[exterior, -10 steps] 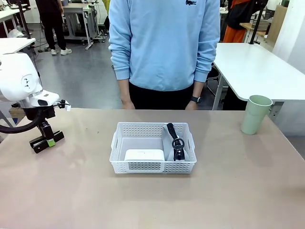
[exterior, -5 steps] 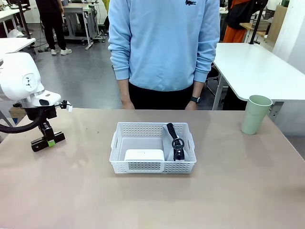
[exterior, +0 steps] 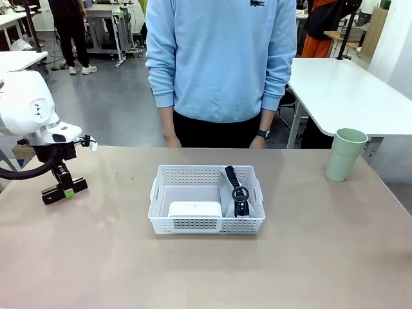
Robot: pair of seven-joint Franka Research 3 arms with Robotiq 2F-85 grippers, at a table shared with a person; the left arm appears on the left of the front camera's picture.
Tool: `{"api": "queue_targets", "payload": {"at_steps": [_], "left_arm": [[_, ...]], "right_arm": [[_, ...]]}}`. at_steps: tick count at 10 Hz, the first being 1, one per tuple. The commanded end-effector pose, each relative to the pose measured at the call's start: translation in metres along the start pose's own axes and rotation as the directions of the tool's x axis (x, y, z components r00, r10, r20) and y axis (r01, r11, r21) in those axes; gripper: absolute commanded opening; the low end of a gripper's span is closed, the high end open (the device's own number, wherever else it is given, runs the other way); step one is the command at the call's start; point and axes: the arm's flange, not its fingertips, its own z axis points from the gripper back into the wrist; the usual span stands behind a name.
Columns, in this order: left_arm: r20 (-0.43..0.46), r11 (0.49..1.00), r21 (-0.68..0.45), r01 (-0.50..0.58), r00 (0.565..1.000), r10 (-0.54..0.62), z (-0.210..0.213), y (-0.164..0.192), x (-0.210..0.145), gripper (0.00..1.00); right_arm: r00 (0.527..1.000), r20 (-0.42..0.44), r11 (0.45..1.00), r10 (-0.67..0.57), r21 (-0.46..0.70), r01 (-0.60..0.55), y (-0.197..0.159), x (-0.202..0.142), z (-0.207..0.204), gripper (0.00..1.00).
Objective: Efficiently arrange items inside the basket to fit them all.
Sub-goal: Pick up the Stapler and place it inside the Organizing basket.
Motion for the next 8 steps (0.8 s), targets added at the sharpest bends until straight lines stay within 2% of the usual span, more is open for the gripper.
{"api": "queue_targets", "payload": {"at_steps": [1, 2, 3, 4, 6, 7, 8], "left_arm": [[0.066, 0.995, 0.015, 0.1, 0.993, -0.101, 0.045, -0.016, -0.032, 0.0], [0.081, 0.981, 0.048, 0.19, 0.978, -0.193, 0.082, -0.037, -0.053, 0.0], [0.058, 0.963, 0.062, 0.261, 0.963, -0.265, 0.113, -0.058, -0.072, 0.0], [0.059, 0.955, 0.048, 0.294, 0.953, -0.296, 0.136, -0.072, -0.087, 0.0], [0.138, 0.936, 0.028, 0.35, 0.926, -0.35, 0.166, -0.098, -0.125, 0.0], [0.272, 0.956, 0.013, 0.294, 0.919, -0.286, 0.171, -0.102, -0.142, 0.0], [0.309, 0.97, -0.056, 0.239, 0.927, -0.21, 0.163, -0.089, -0.149, 0.0]], "right_arm": [[1.0, 0.012, 0.999, 0.024, 0.029, -0.024, 0.001, 0.001, 0.001, 1.0], [1.0, 0.012, 0.999, 0.024, 0.029, -0.024, 0.001, 0.001, 0.001, 1.0], [1.0, 0.012, 0.999, 0.024, 0.029, -0.024, 0.001, 0.001, 0.001, 1.0], [1.0, 0.012, 0.999, 0.024, 0.029, -0.024, 0.001, 0.001, 0.001, 1.0], [1.0, 0.012, 0.999, 0.024, 0.029, -0.024, 0.001, 0.001, 0.001, 1.0], [1.0, 0.012, 0.999, 0.024, 0.029, -0.024, 0.001, 0.001, 0.001, 1.0], [1.0, 0.012, 0.999, 0.024, 0.029, -0.024, 0.001, 0.001, 0.001, 1.0]]}}
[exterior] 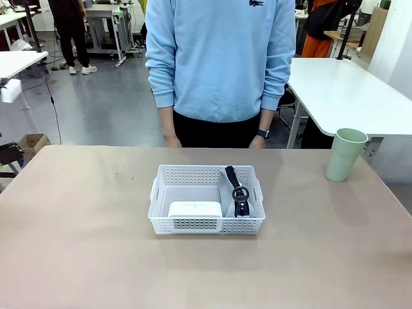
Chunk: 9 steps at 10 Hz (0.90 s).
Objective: Efficiently arrange items inside the basket to fit them all.
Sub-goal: Pick up the Stapler and place it inside the Organizing basket.
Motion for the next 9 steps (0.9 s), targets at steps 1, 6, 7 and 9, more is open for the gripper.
{"api": "queue_targets", "payload": {"at_steps": [1, 6, 7, 9], "left_arm": [[-0.075, 0.999, 0.028, 0.044, 0.996, -0.042, -0.003, 0.005, 0.016, 0.0], [0.06, 0.999, -0.041, 0.002, 0.998, 0.0, -0.008, -0.016, 0.045, 0.45], [0.107, 0.999, -0.026, -0.023, 0.994, 0.026, -0.006, -0.036, 0.089, 0.45], [0.075, 0.995, 0.023, -0.093, 0.993, 0.091, -0.011, -0.066, 0.182, 0.45]], "right_arm": [[1.0, 0.011, 0.999, 0.024, 0.029, -0.024, 0.002, 0.002, 0.001, 1.0], [1.0, 0.011, 0.999, 0.024, 0.029, -0.024, 0.002, 0.002, 0.001, 1.0], [1.0, 0.011, 0.999, 0.024, 0.029, -0.024, 0.002, 0.002, 0.001, 1.0], [1.0, 0.011, 0.999, 0.024, 0.029, -0.024, 0.002, 0.002, 0.001, 1.0]]}}
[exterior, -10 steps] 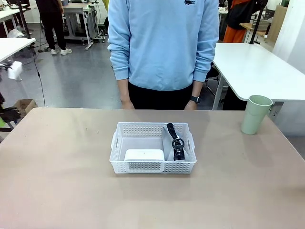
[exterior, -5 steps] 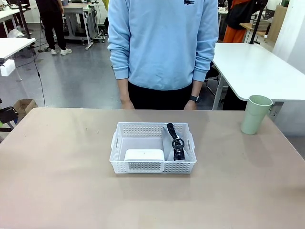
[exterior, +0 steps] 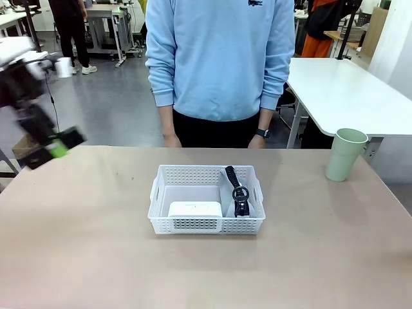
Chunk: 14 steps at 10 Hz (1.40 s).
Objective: Efficiently arrange items inside the basket to fit them all.
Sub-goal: Pick up the Stapler and place it inside the Organizing basket.
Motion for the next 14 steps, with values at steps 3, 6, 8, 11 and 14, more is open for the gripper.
{"api": "queue_targets", "payload": {"at_steps": [3, 6, 8, 11, 14], "left_arm": [[-0.089, 0.995, 0.062, -0.078, 0.993, 0.083, -0.07, -0.044, 0.177, 0.45], [-0.1, 1.0, 0.004, 0.003, 0.995, -0.003, -0.134, -0.059, 0.239, 0.45], [-0.116, 0.997, 0.022, -0.079, 0.99, 0.082, -0.158, -0.035, 0.25, 0.45], [-0.113, 0.998, 0.001, -0.058, 0.992, 0.058, -0.173, -0.028, 0.246, 0.45], [-0.121, 0.998, -0.005, -0.07, 0.99, 0.069, -0.171, -0.017, 0.245, 0.45]], "right_arm": [[1.0, 0.012, 0.999, 0.024, 0.03, -0.024, 0.001, 0.001, 0.001, 1.0], [1.0, 0.012, 0.999, 0.024, 0.03, -0.024, 0.001, 0.001, 0.001, 1.0], [1.0, 0.012, 0.999, 0.024, 0.03, -0.024, 0.001, 0.001, 0.001, 1.0], [1.0, 0.012, 0.999, 0.024, 0.03, -0.024, 0.001, 0.001, 0.001, 1.0], [1.0, 0.012, 0.999, 0.024, 0.03, -0.024, 0.001, 0.001, 0.001, 1.0]]}}
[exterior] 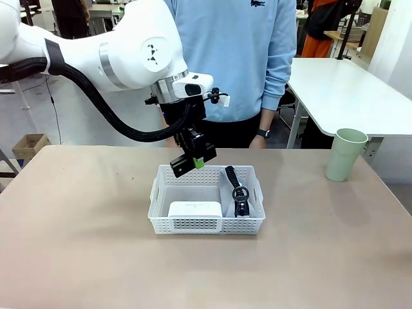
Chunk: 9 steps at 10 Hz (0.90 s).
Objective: Efficiently arrange items inside the basket to fit them all.
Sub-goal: Pick up the Stapler and place it inside the Organizing basket.
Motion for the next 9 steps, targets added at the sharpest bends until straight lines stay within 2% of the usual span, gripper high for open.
{"api": "queue_targets", "payload": {"at_steps": [1, 4, 6, 9], "left_arm": [[-0.042, 1.0, -0.012, 0.017, 0.999, -0.017, 0.0, 0.008, -0.003, 0.45], [-0.113, 0.996, 0.041, 0.077, 0.991, -0.072, -0.042, 0.026, 0.004, 0.45], [-0.106, 0.994, 0.032, 0.102, 0.989, -0.098, -0.071, 0.039, 0.008, 0.45], [-0.064, 0.997, 0.039, 0.073, 0.995, -0.071, -0.1, 0.038, 0.006, 0.45]], "right_arm": [[1.0, 0.012, 0.999, 0.024, 0.03, -0.024, 0.001, 0.002, 0.001, 1.0], [1.0, 0.012, 0.999, 0.024, 0.03, -0.024, 0.001, 0.002, 0.001, 1.0], [1.0, 0.012, 0.999, 0.024, 0.03, -0.024, 0.001, 0.002, 0.001, 1.0], [1.0, 0.012, 0.999, 0.024, 0.03, -0.024, 0.001, 0.002, 0.001, 1.0]]}}
